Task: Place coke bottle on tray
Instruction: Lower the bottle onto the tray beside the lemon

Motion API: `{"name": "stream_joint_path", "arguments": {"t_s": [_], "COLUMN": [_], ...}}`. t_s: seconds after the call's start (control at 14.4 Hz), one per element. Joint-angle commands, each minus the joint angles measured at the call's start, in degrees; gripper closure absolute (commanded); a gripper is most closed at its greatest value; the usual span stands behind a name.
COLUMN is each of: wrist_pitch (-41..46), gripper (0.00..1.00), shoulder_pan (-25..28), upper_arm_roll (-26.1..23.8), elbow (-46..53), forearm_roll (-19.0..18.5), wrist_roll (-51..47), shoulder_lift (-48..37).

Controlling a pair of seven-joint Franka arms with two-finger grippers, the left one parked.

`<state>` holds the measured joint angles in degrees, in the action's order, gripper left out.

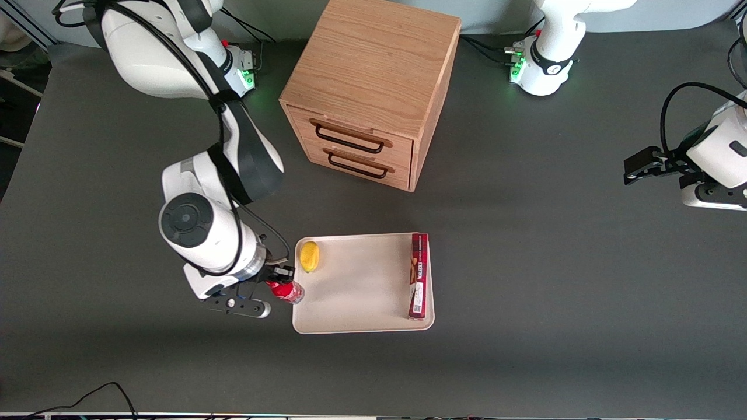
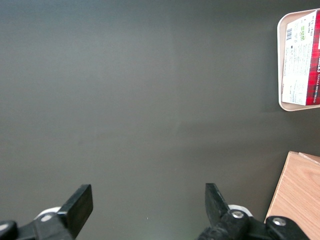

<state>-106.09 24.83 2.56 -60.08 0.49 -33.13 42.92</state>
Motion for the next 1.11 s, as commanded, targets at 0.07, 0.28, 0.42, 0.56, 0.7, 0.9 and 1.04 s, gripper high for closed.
{"name": "stream_joint_path", "arguments": {"t_s": [0.07,0.28,0.42,0.56,0.7,0.9,1.04], "wrist_pitch": [-3.05,-6.13,-7.98,-9.04,-9.65,-9.92,-9.92], "gripper": [1.00,1.00,1.00,1.00,1.00,0.72,0.00], "shoulder_pan": [1.36,1.71,1.80,1.89,2.50,2.50,2.50], "upper_arm_roll": [1.31,1.40,1.40,1.40,1.48,1.48,1.48], "elbow": [3.13,3.13,3.04,3.04,2.69,2.51,2.43], "forearm_roll": [0.13,0.13,0.13,0.13,0.04,0.04,-0.31], "wrist_roll": [-1.67,-3.07,-3.26,-3.34,-3.26,-3.17,-3.08], "shoulder_lift": [2.87,4.88,5.85,6.55,7.00,7.18,7.18]}}
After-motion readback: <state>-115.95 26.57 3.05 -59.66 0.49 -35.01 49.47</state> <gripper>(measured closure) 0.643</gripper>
